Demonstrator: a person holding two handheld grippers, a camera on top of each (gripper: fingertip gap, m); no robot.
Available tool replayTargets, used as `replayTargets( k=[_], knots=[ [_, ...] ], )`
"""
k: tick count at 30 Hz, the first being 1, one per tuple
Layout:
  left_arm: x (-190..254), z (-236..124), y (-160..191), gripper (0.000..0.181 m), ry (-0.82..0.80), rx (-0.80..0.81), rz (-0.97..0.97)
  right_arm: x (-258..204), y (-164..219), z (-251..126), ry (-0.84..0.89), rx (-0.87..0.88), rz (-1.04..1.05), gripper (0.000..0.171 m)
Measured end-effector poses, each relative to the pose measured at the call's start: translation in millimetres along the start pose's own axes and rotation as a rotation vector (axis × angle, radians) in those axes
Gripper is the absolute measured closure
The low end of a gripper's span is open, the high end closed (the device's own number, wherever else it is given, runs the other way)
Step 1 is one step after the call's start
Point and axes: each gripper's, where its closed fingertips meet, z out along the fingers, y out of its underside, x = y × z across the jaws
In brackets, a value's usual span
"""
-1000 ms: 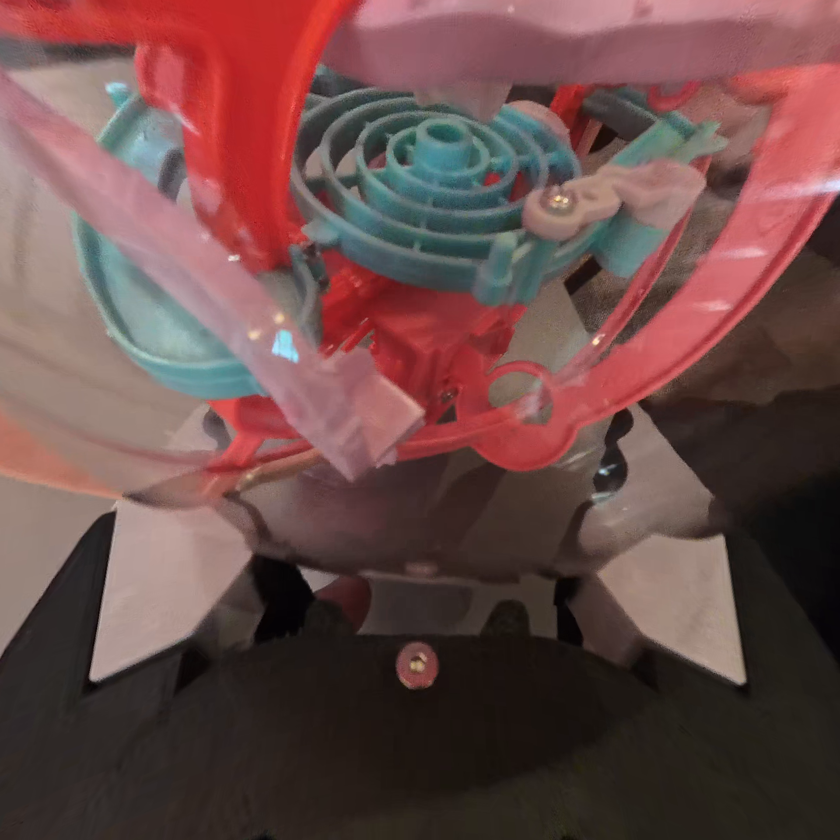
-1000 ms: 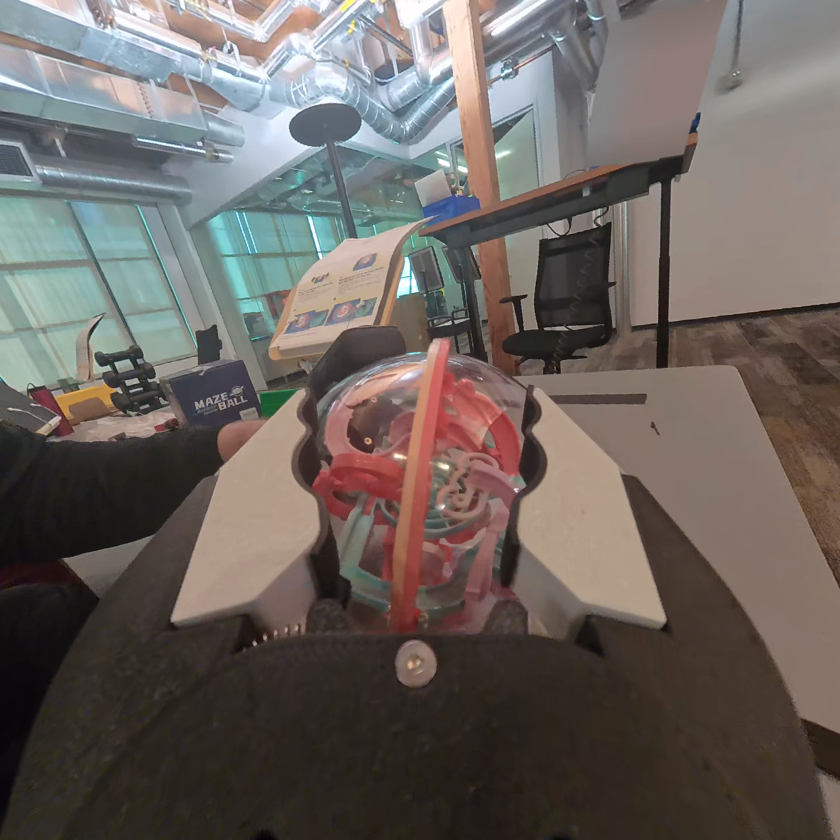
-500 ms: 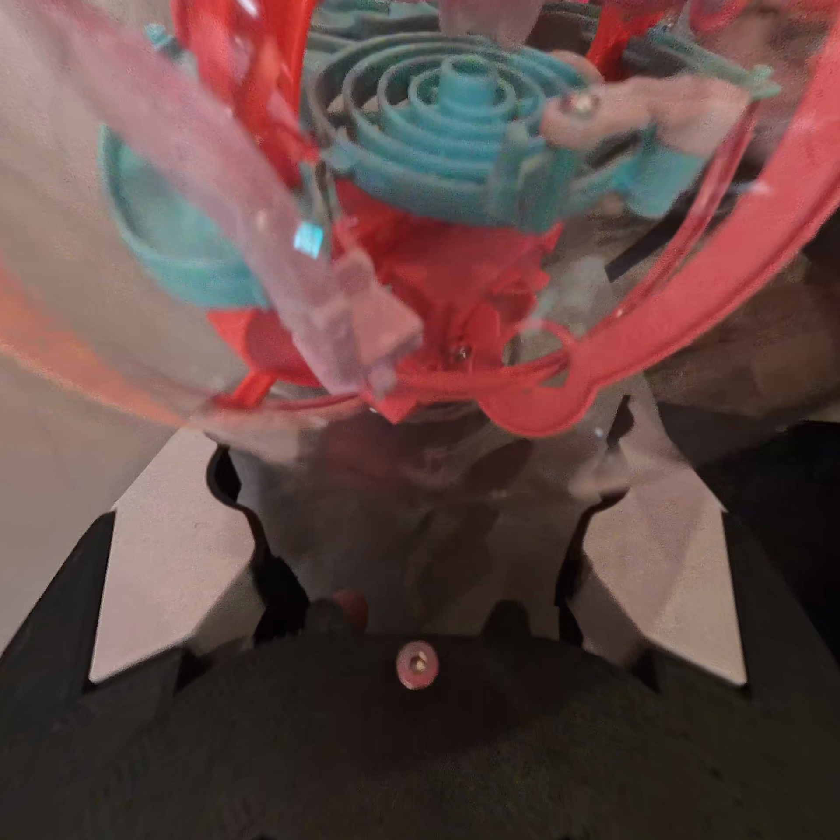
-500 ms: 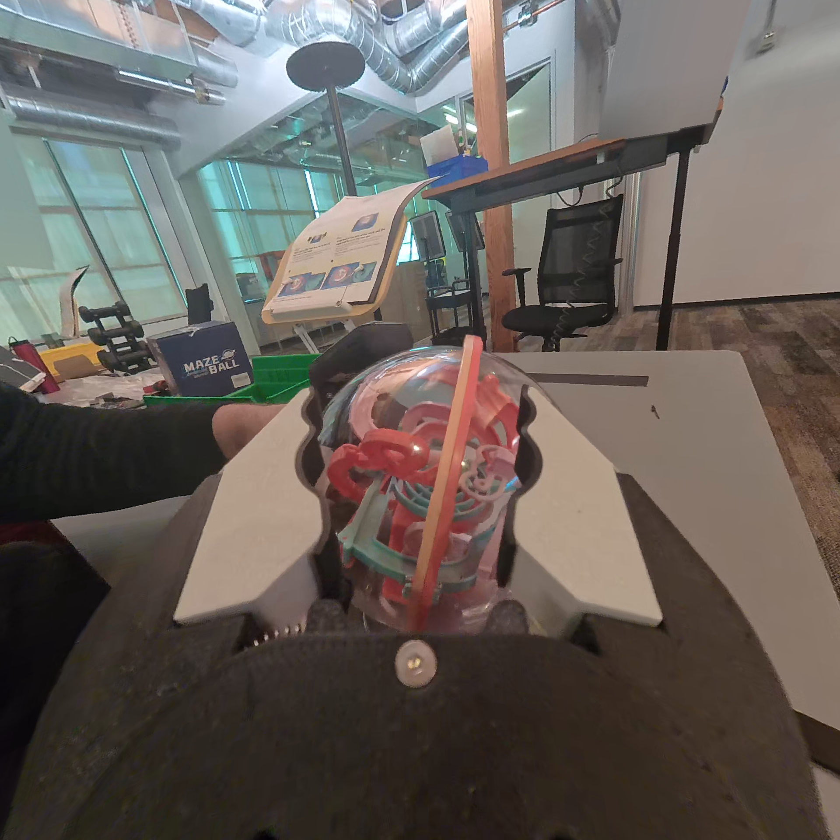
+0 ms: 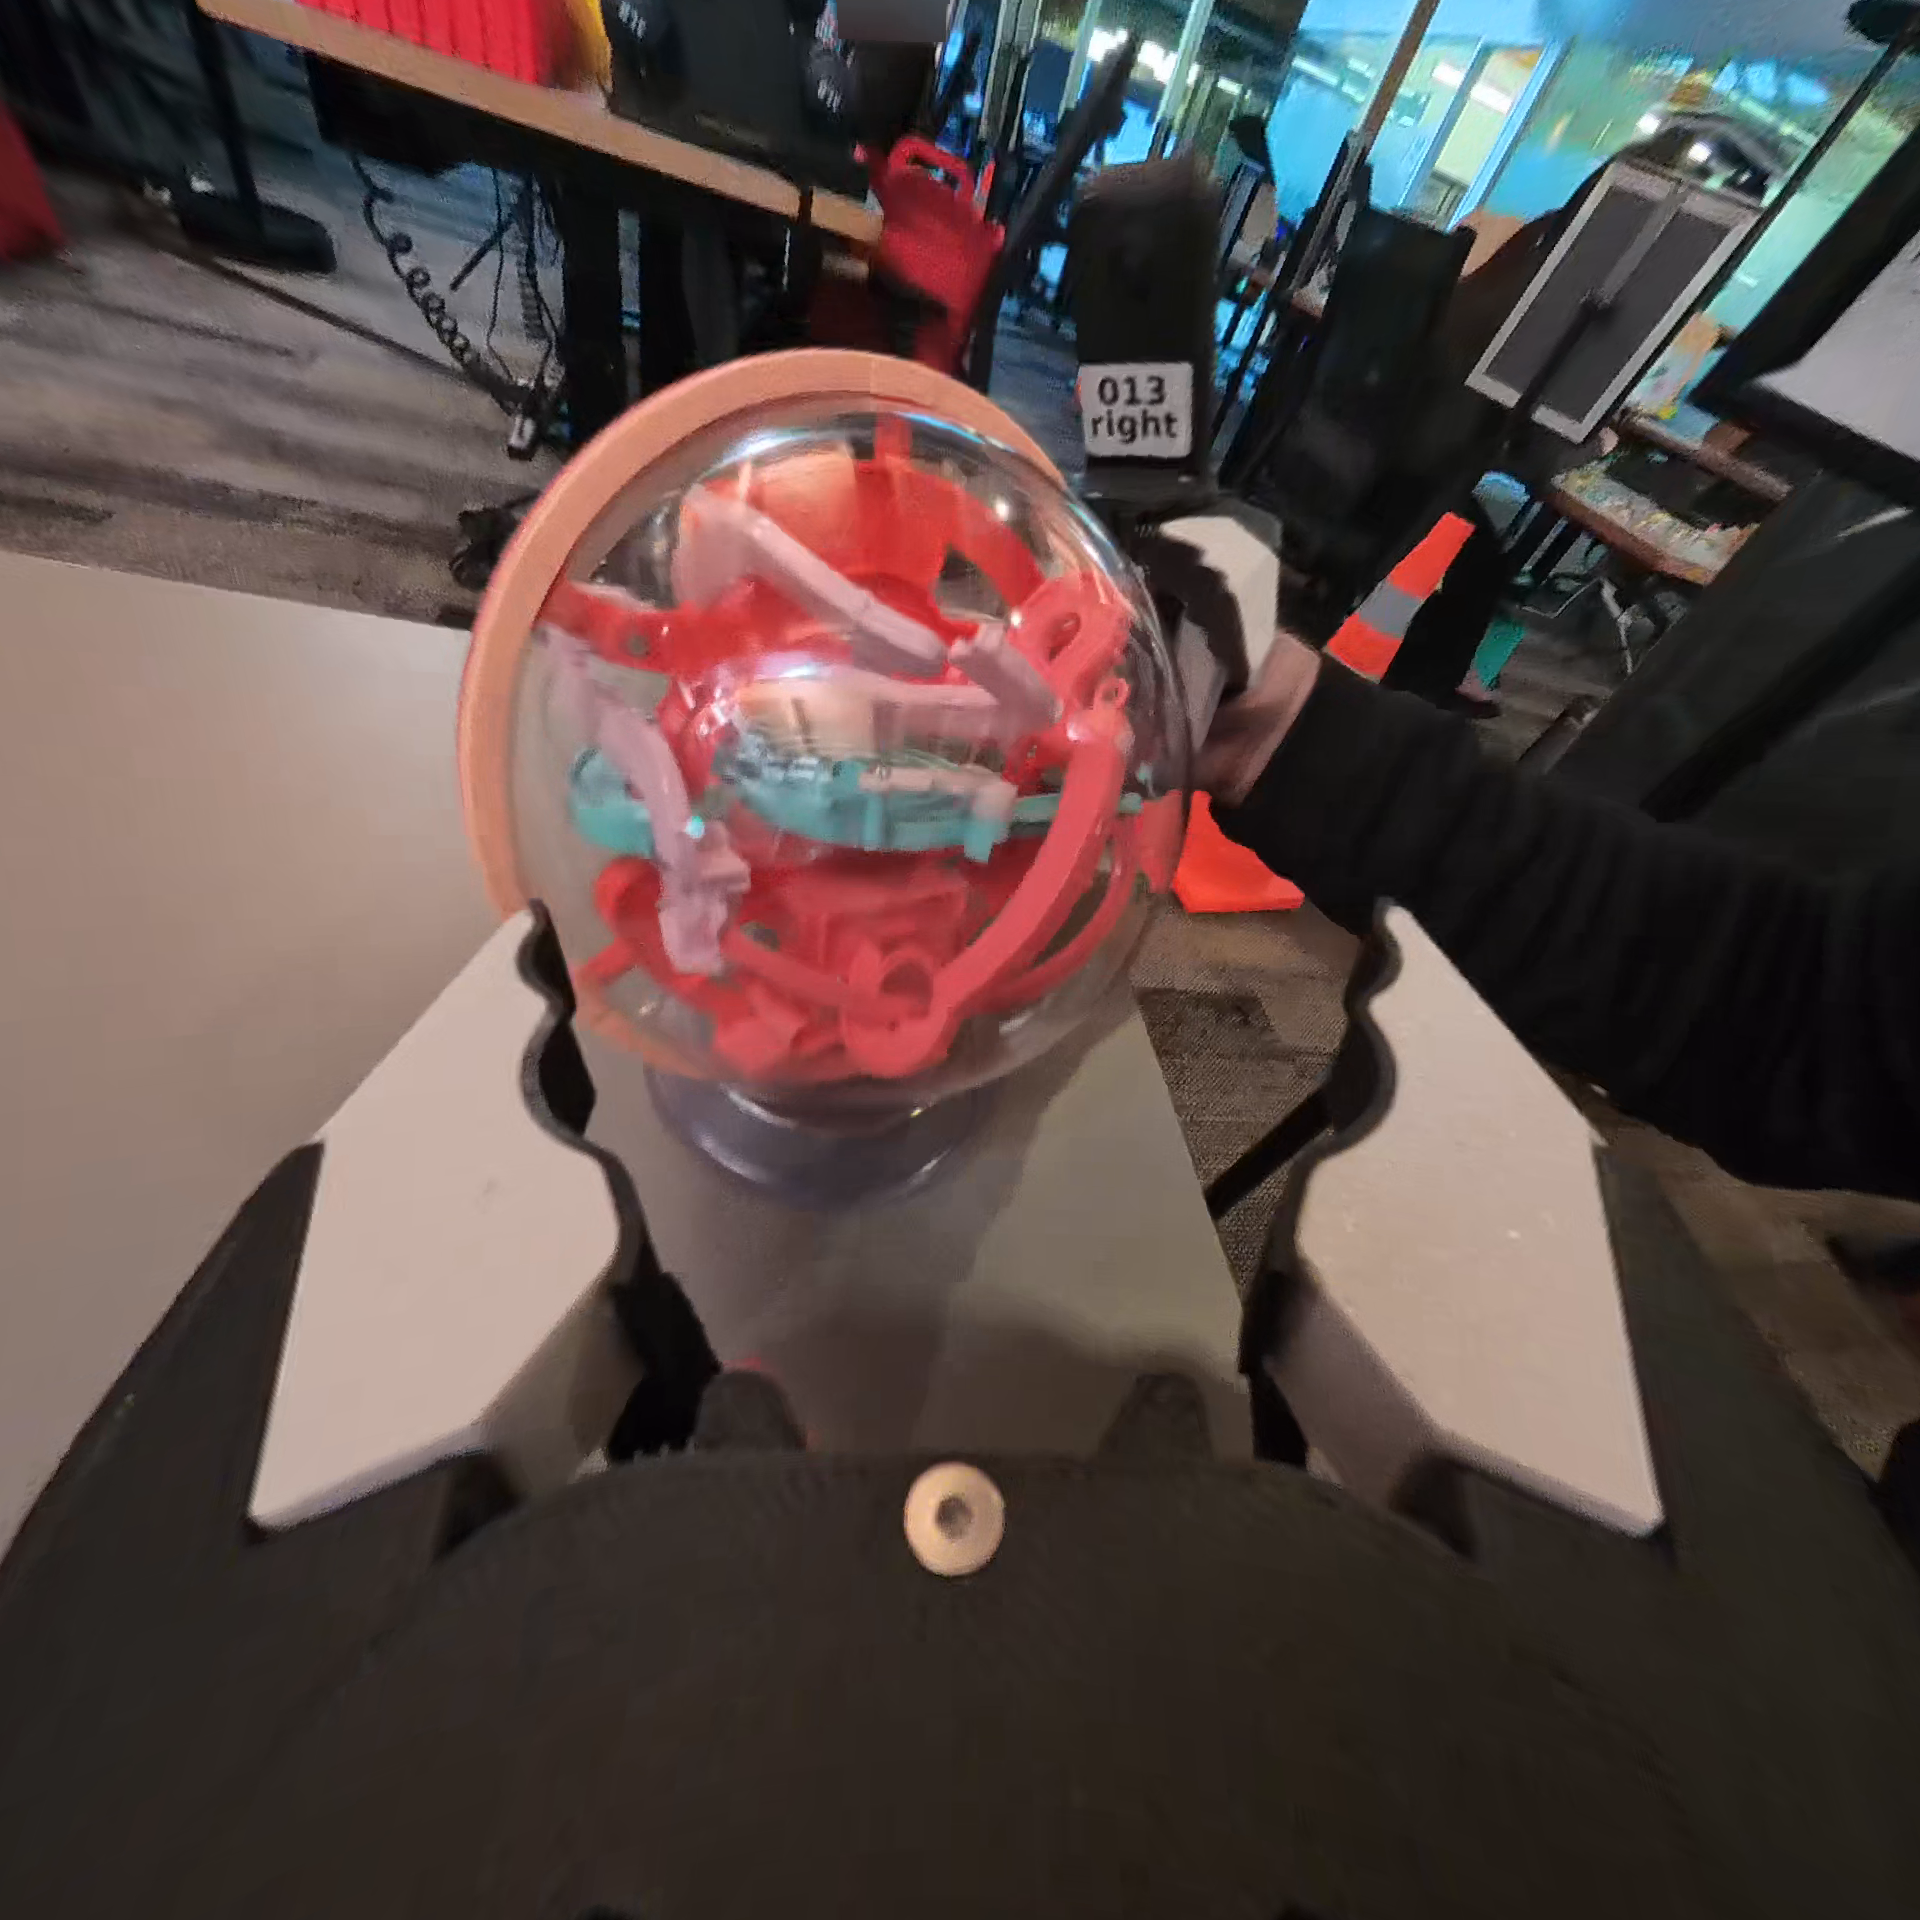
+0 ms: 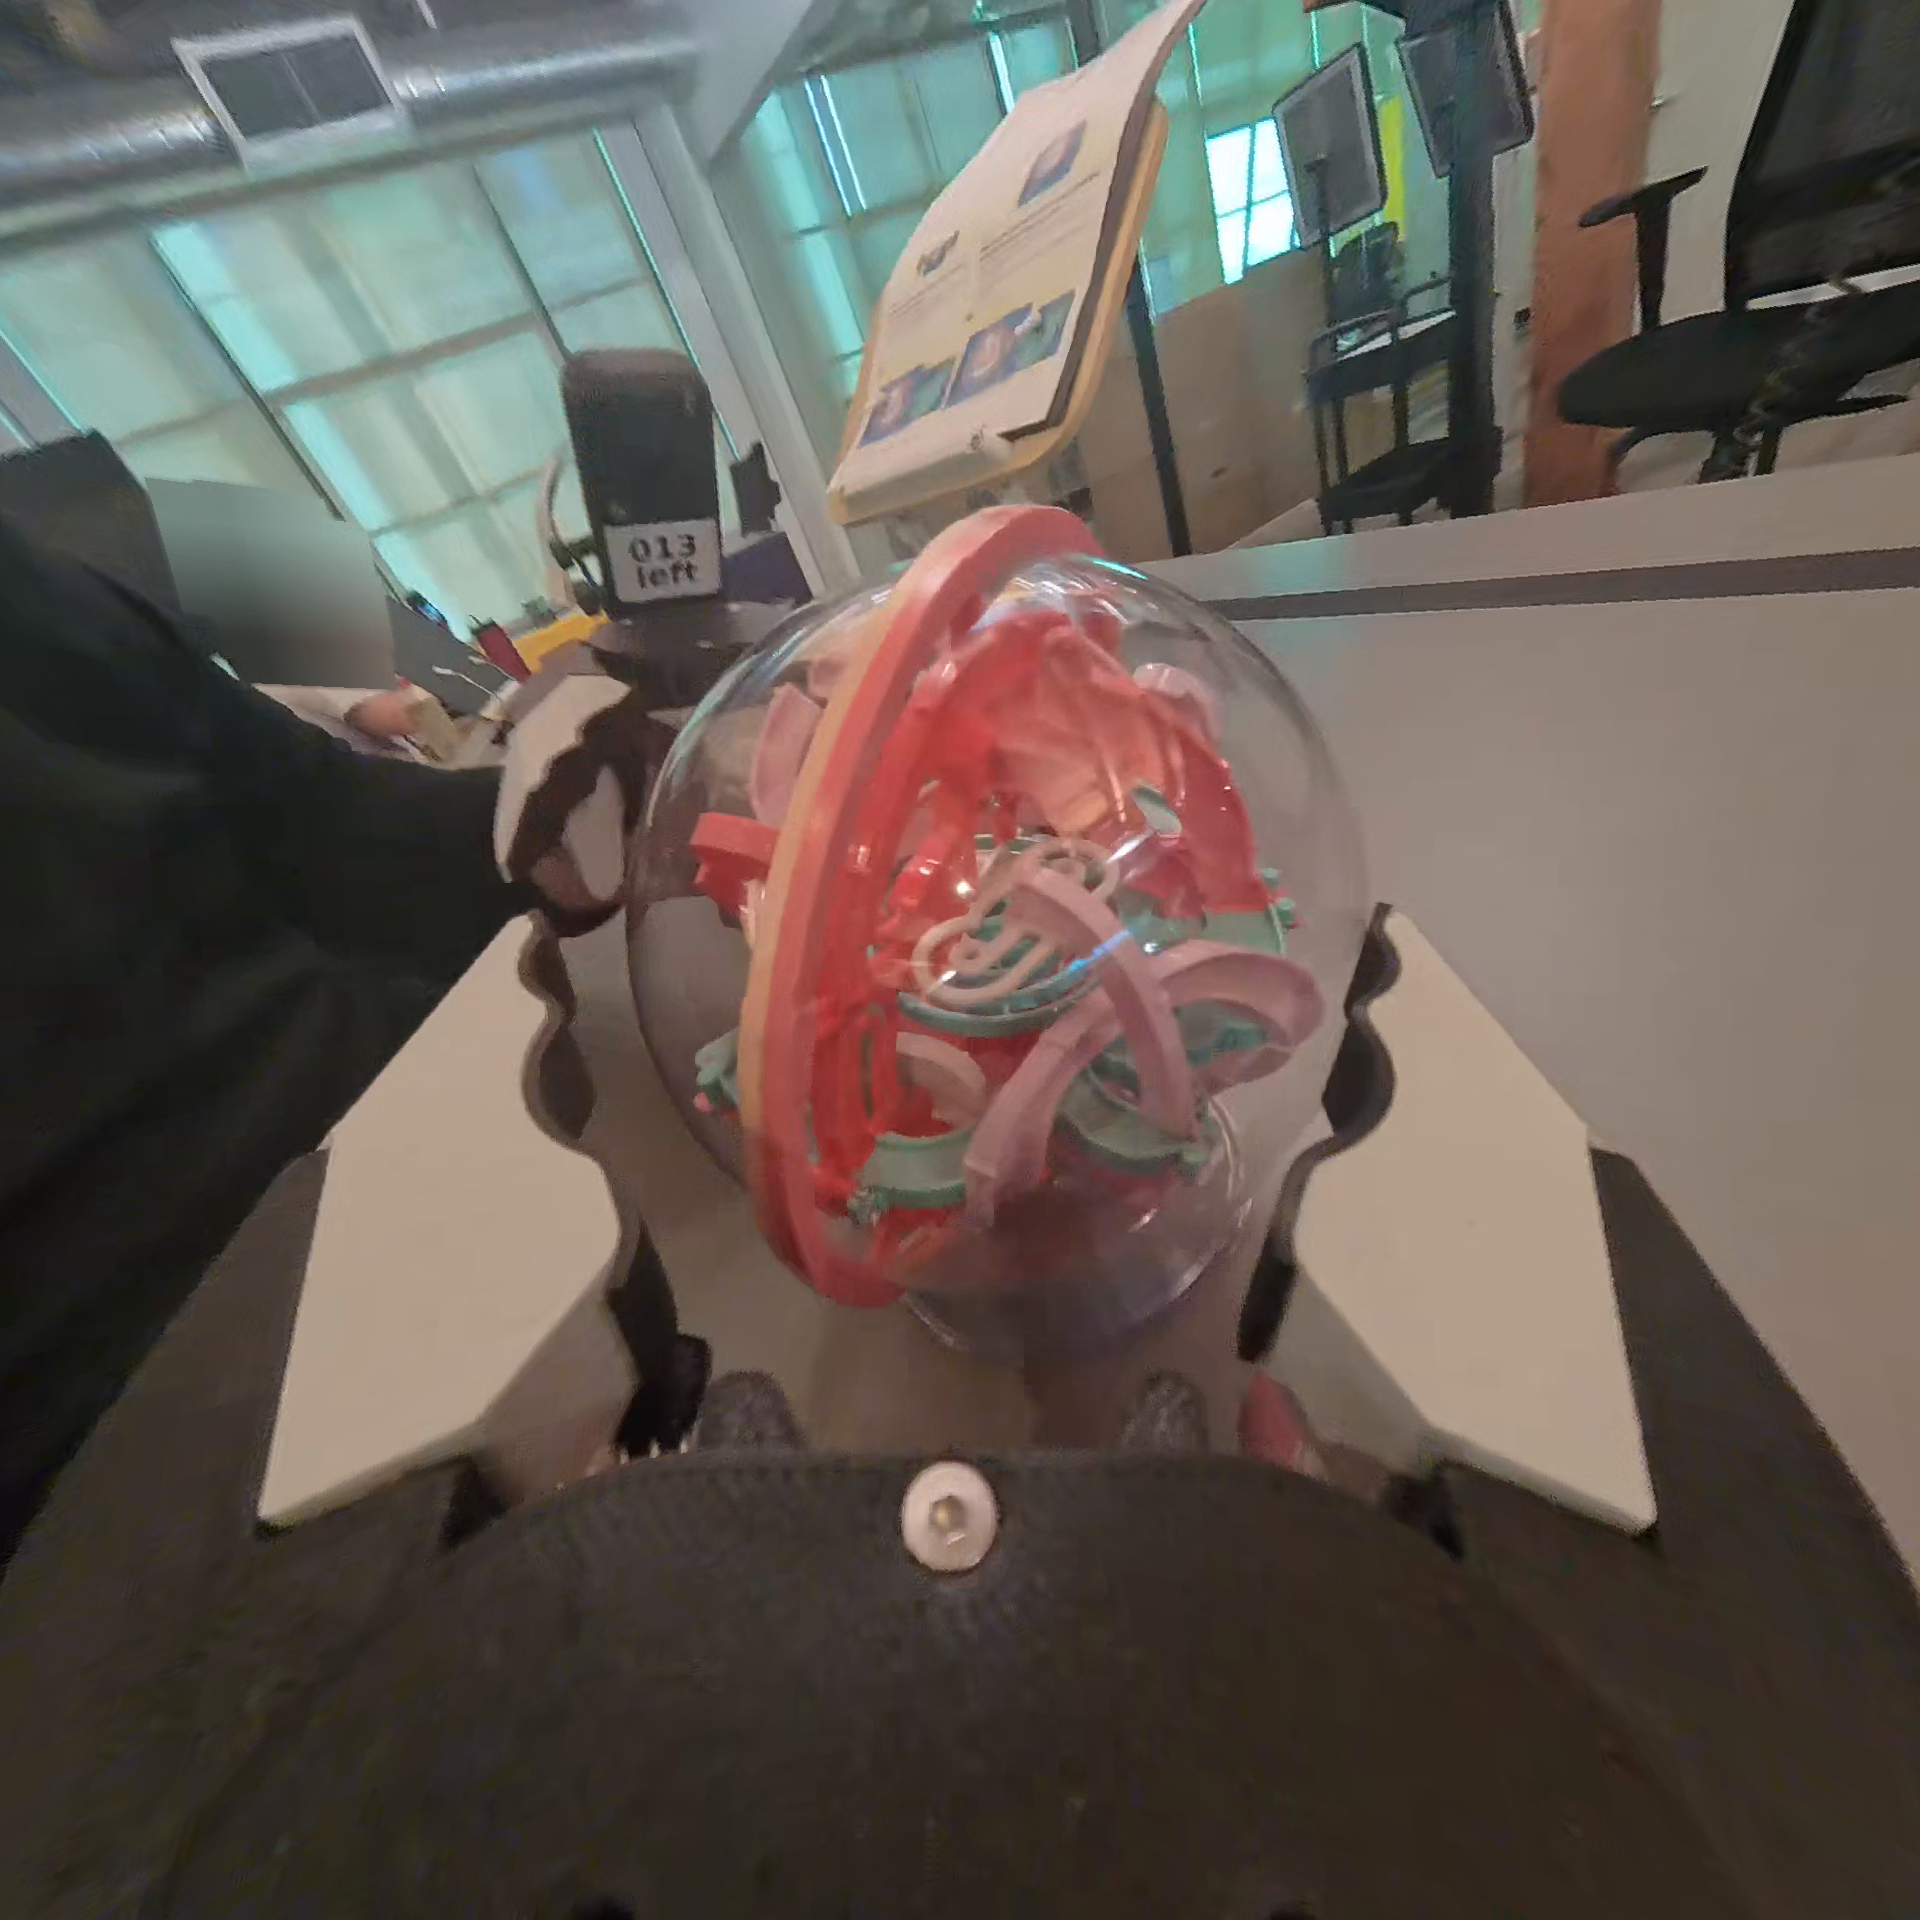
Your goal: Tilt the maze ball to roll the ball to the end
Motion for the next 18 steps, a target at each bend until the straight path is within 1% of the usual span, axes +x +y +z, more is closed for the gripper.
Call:
replayTargets(
  k=[2, 3, 4, 6, 8, 9, 11, 14, 16, 18],
  knots=[
    [-2.3, 12.2, 4.2, 0.031, -0.038, -0.043, 0.003, -3.0, 1.9, 4.1, 0.052, -0.018, -0.04, 0.034],
    [-8.5, 14.3, 5.4, 0.039, -0.078, -0.049, 0.006, -6.3, 0.9, 4.2, 0.08, -0.01, -0.052, 0.039],
    [-12.3, 14.2, 5.6, 0.046, -0.093, -0.044, 0.001, -12.0, -1.3, 4.5, 0.104, 0.012, -0.056, 0.038],
    [-11.3, 13.1, 5.8, 0.047, -0.037, -0.027, -0.037, -18.2, 0.5, 6.8, 0.196, 0.021, -0.067, 0.036],
    [-9.9, 13.7, 5.9, 0.047, 0.025, -0.005, -0.066, -22.4, 7.0, 9.7, 0.28, 0.014, -0.093, 0.028],
    [-9.3, 14.1, 5.2, 0.047, 0.05, -0.001, -0.072, -22.5, 10.9, 9.4, 0.319, 0.006, -0.104, 0.028],
    [-8.2, 15.3, 4.4, 0.047, 0.096, -0.013, -0.064, -23.6, 17.7, 8.2, 0.387, 0.004, -0.127, 0.028],
    [-6.9, 15.6, 3.8, 0.047, 0.181, -0.025, -0.052, -28.3, 22.2, 6.0, 0.464, 0.047, -0.129, 0.028],
    [-6.7, 14.6, 2.5, 0.048, 0.229, -0.01, -0.047, -30.8, 26.1, 4.0, 0.507, 0.068, -0.131, 0.032],
    [-6.4, 13.9, 2.4, 0.048, 0.28, 0.009, -0.057, -34.9, 29.3, 4.0, 0.541, 0.086, -0.146, 0.031]
  ],
)
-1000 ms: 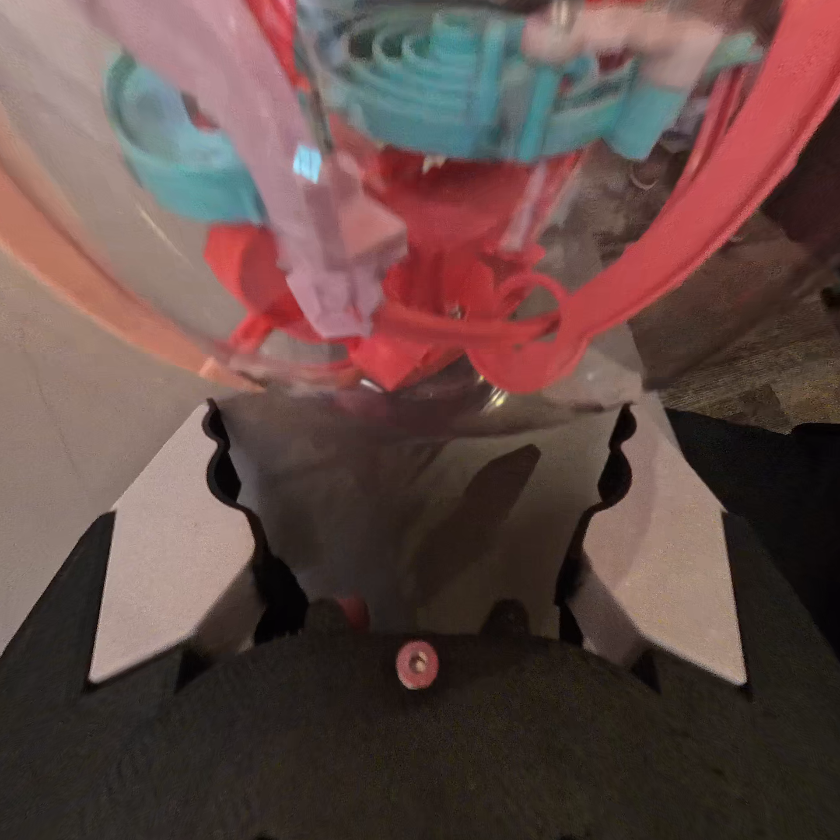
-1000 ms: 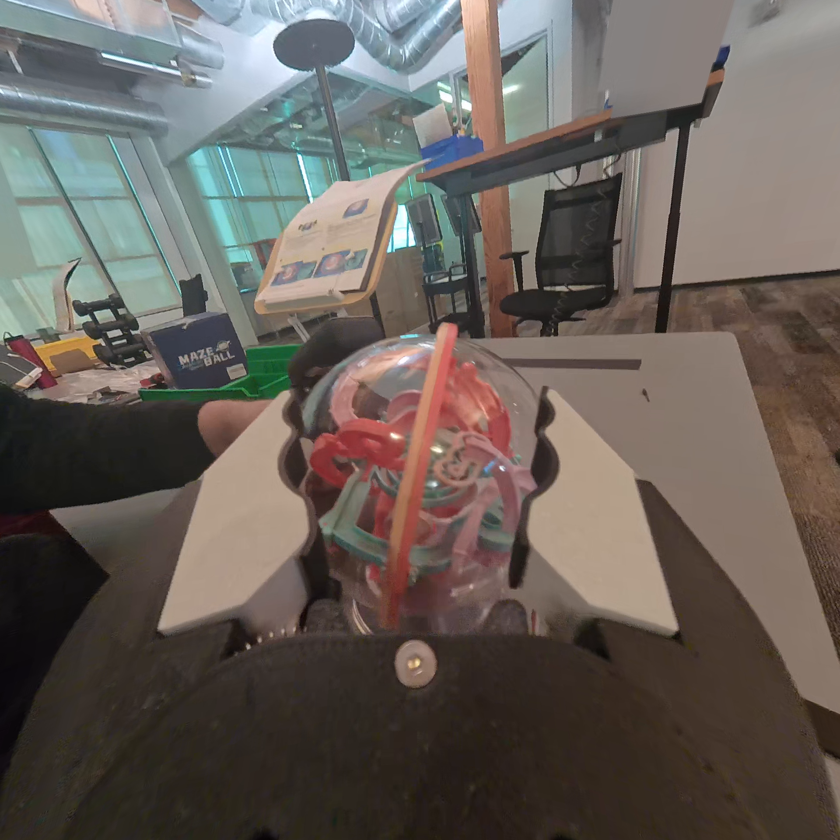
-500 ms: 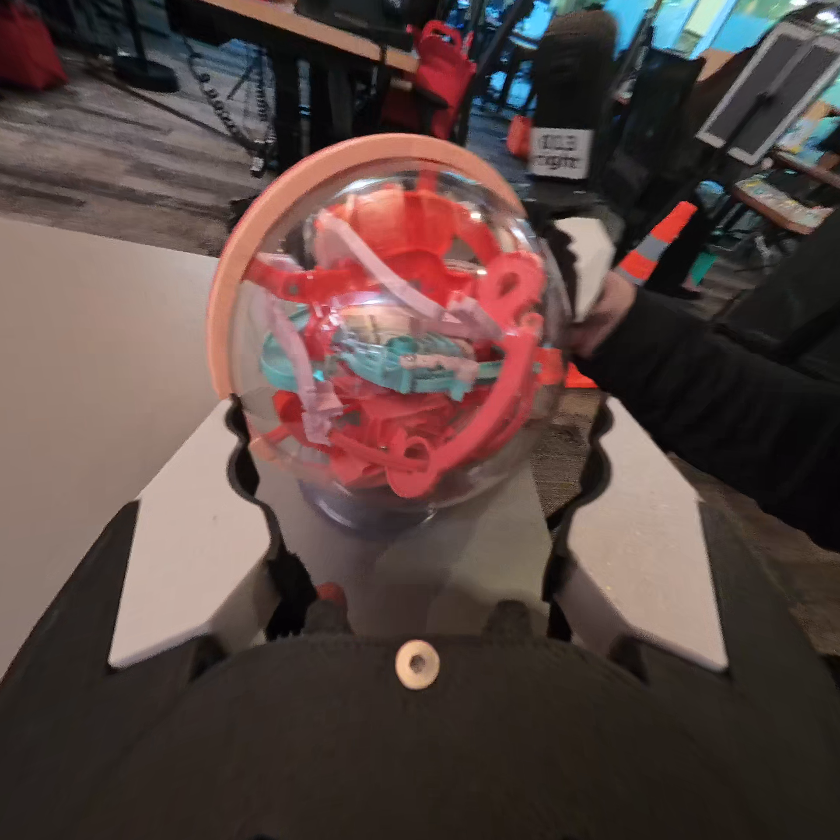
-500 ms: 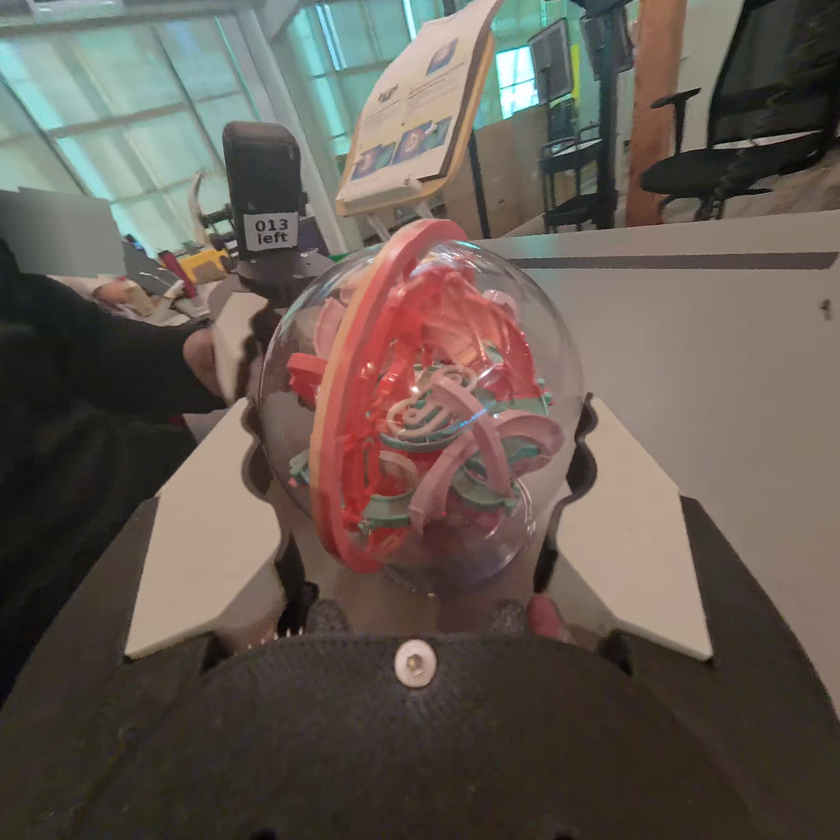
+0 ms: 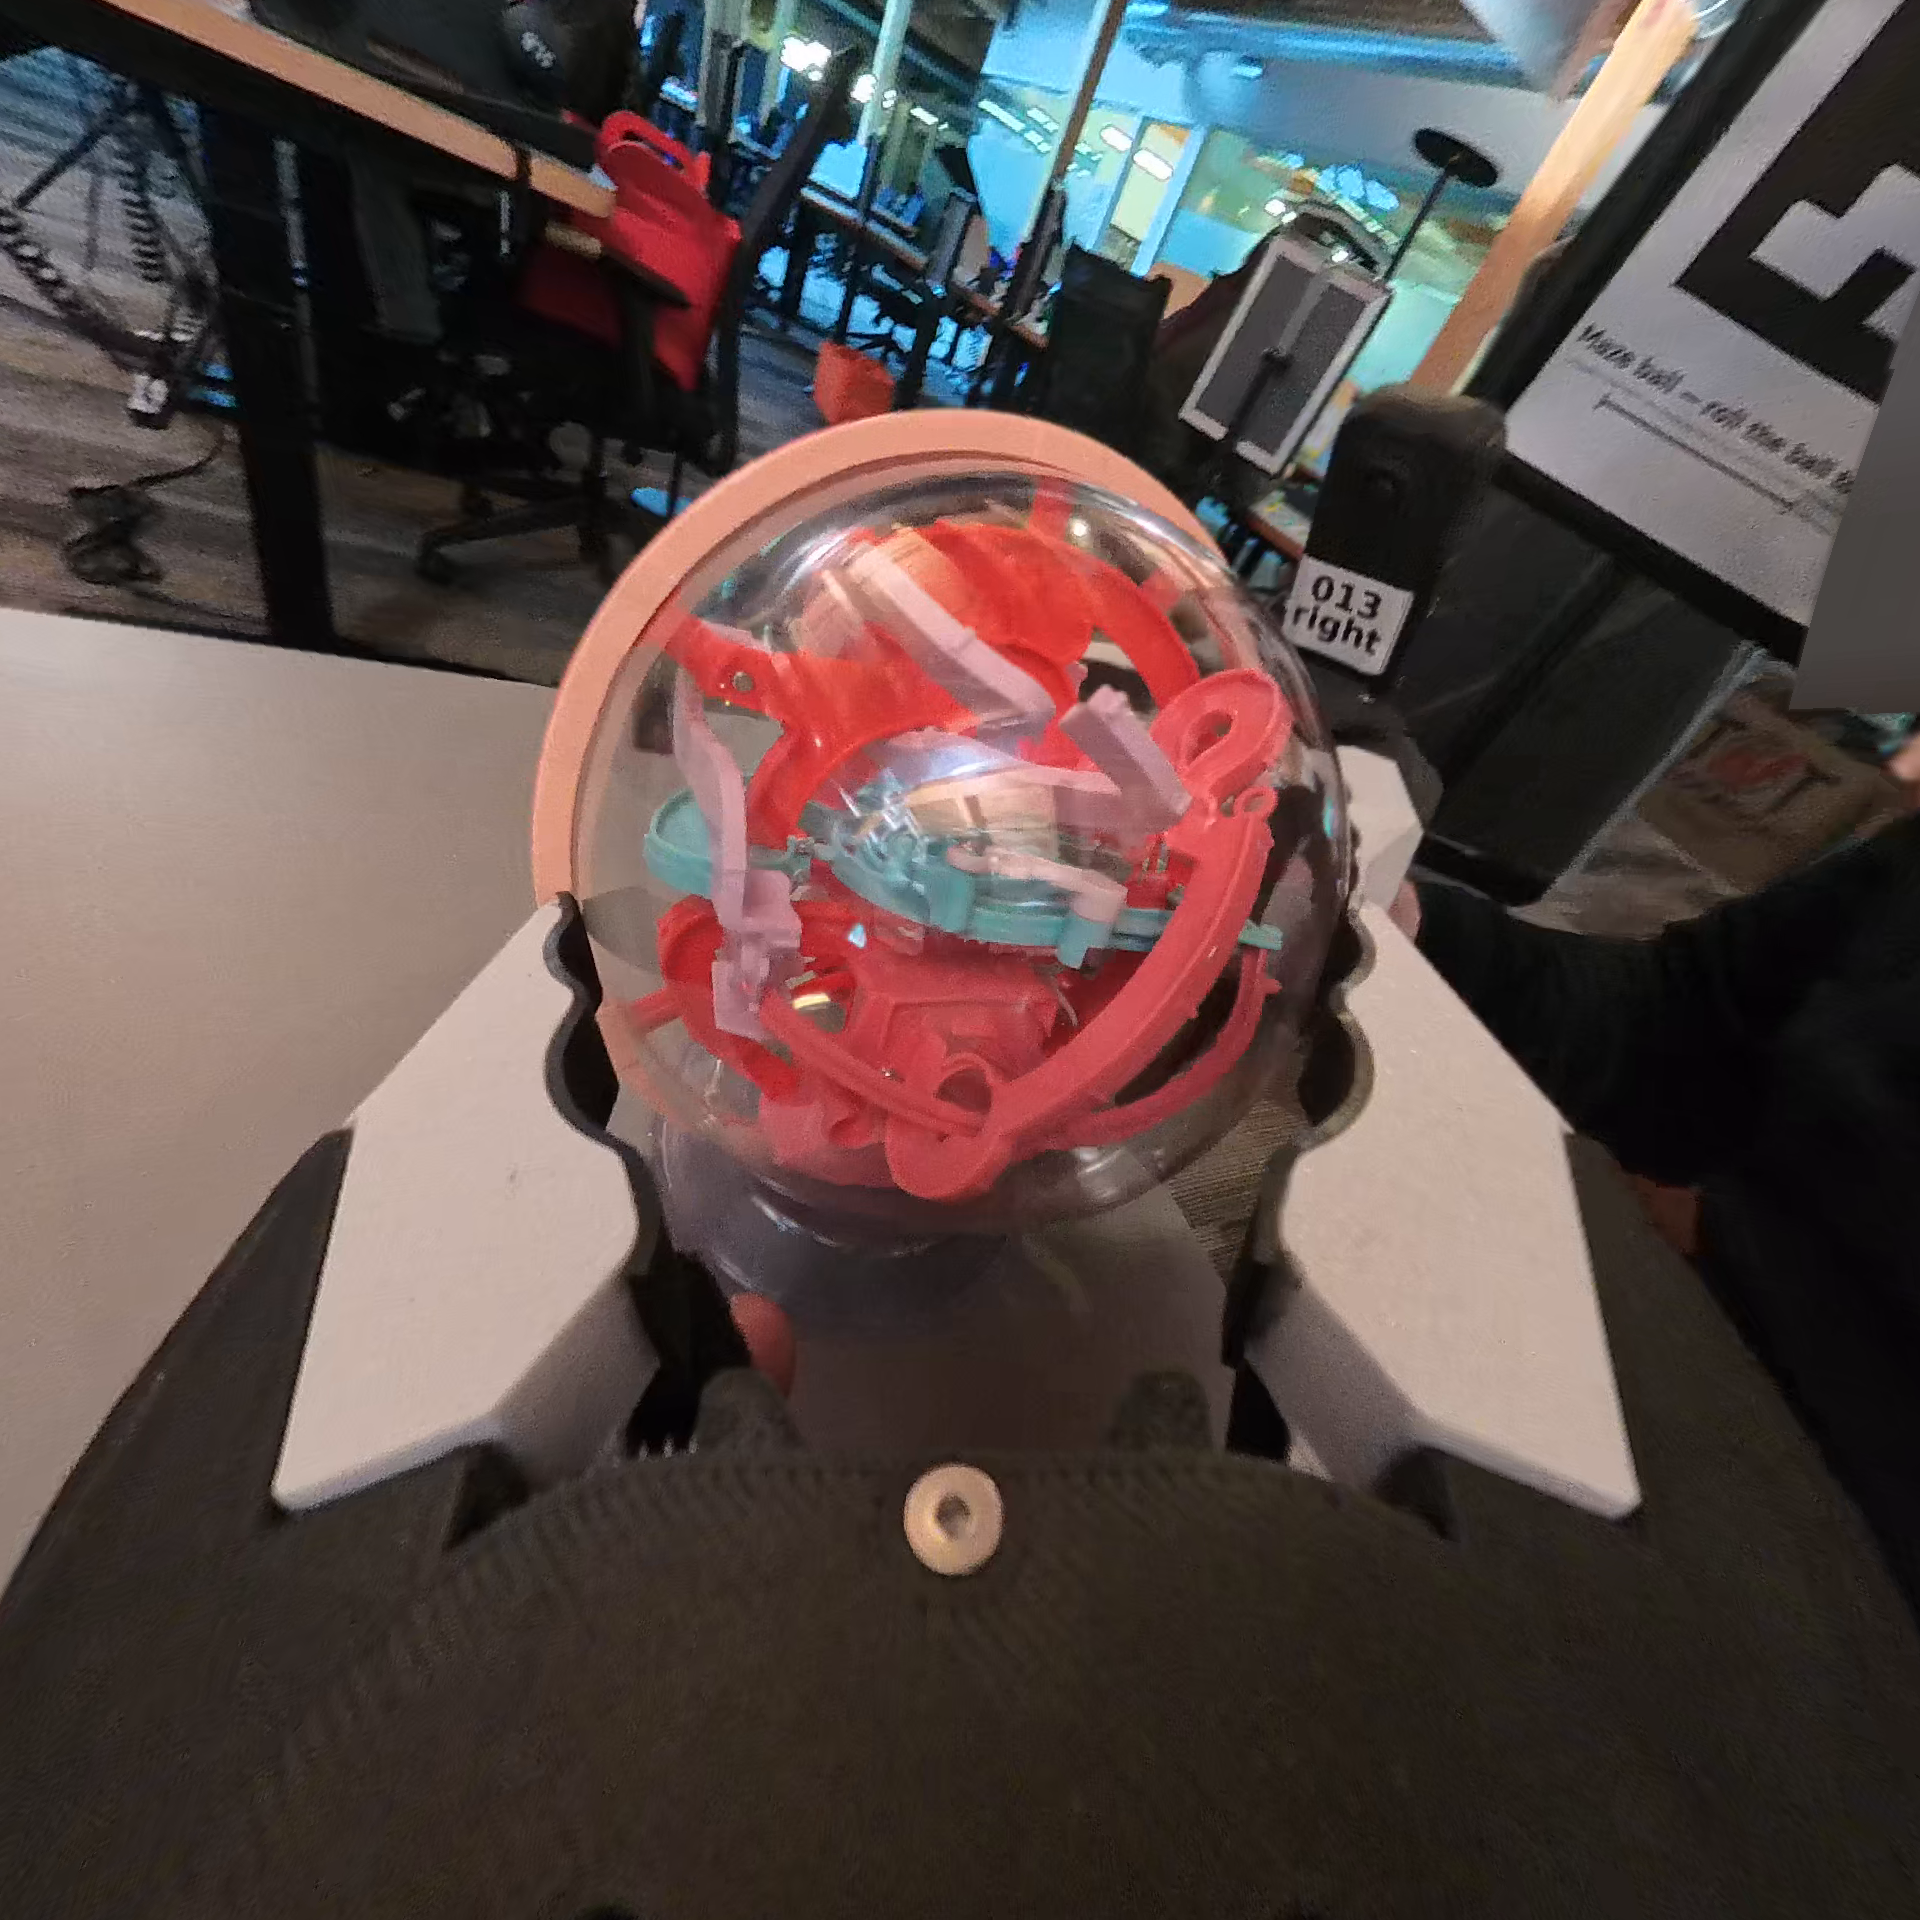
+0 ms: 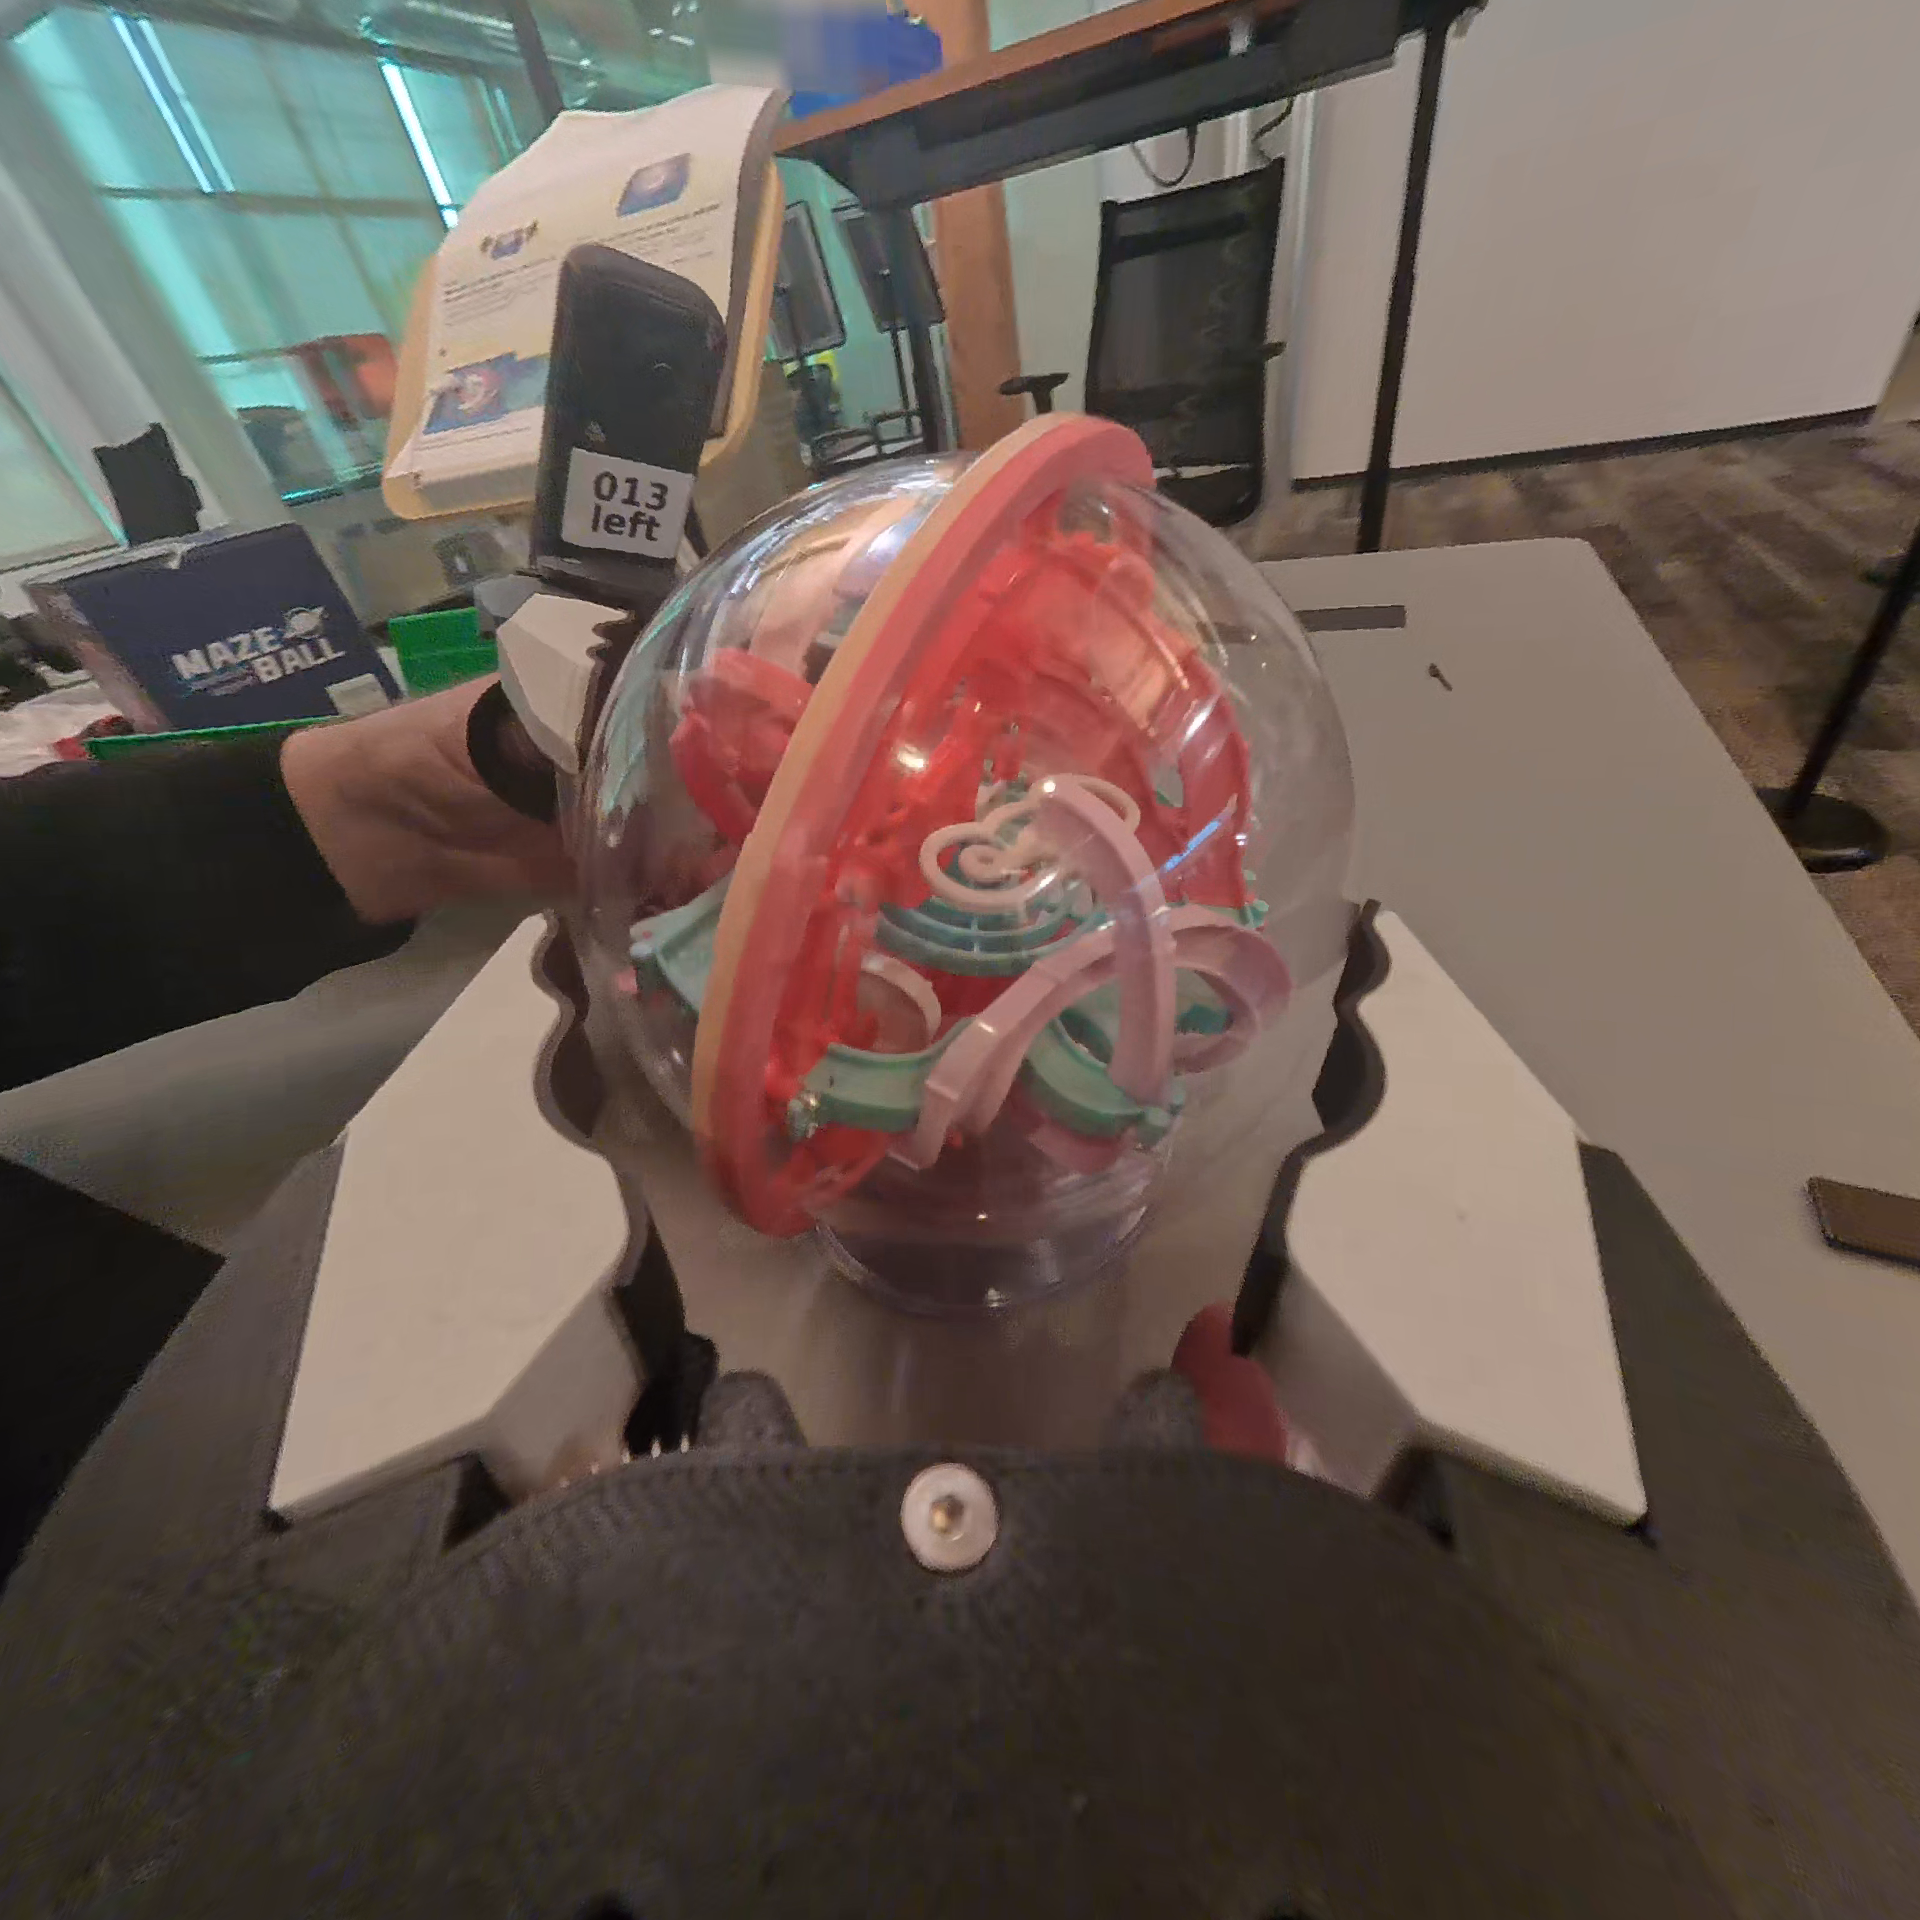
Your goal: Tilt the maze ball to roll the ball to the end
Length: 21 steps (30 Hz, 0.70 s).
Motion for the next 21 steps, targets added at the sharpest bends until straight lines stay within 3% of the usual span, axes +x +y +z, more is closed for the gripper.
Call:
replayTargets(
  k=[10, 21],
  knots=[
    [-0.8, -13.1, 3.9, 0.059, 0.171, 0.132, -0.061, -13.9, 1.8, -18.3, 0.106, 0.035, -0.07, 0.045],
    [-13.7, -32.3, -3.4, 0.095, 0.159, 0.173, -0.072, -26.0, 7.1, -41.0, 0.098, 0.051, -0.069, 0.068]
  ],
)
